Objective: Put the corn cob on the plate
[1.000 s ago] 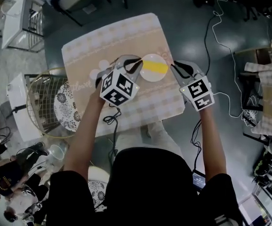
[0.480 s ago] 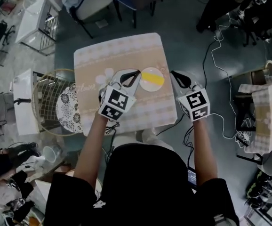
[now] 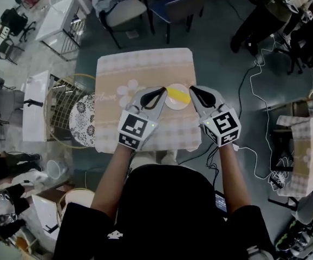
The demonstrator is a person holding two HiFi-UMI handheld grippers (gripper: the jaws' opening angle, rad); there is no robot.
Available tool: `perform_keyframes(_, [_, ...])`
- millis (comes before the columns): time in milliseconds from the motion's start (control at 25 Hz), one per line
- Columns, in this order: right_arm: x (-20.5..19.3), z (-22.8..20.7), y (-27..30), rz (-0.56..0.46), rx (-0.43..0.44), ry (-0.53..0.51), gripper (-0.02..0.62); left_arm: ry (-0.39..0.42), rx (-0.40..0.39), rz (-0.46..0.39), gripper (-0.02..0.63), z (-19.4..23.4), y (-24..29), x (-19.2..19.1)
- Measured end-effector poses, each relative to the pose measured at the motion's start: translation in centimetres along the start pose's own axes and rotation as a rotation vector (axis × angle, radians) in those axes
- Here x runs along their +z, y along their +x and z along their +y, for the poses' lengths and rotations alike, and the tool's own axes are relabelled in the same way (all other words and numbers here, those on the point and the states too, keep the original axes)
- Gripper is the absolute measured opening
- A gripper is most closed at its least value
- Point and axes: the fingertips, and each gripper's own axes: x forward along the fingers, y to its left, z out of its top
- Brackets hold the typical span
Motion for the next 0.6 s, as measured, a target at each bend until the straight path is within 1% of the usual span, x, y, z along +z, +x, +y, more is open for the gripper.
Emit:
perform_keyframes(240, [1.9, 1.3, 0.5, -0.060, 0.104, -0.013, 0.002, -0.042, 0.110, -0.005, 0.009, 0.7, -2.0, -0.2])
perform_keyframes(360, [3.0, 1.9, 0.8, -0.099, 0.129, -0.012, 0.002, -0.073, 0.171, -0.047, 0.009, 1.4, -3.8, 0.1])
perform_keyframes(440, [4.3, 2.3, 0.9, -0.155, 0.141, 0.009, 0.002, -0.068, 0.205, -0.084, 0.009, 1.6, -5.1, 0.8])
perform_keyframes(520, [5.4, 2.9, 0.7, -0.208, 0.157, 0.026, 0.002, -0.038, 0.234, -0.115, 0.009, 1.4, -6.2, 1.7])
perform_keyframes(600, [6.2, 3.4, 0.4, -0.238, 0.168, 0.029, 0.002, -0.015, 0.261, -0.142, 0.009, 1.0, -7.0, 2.6])
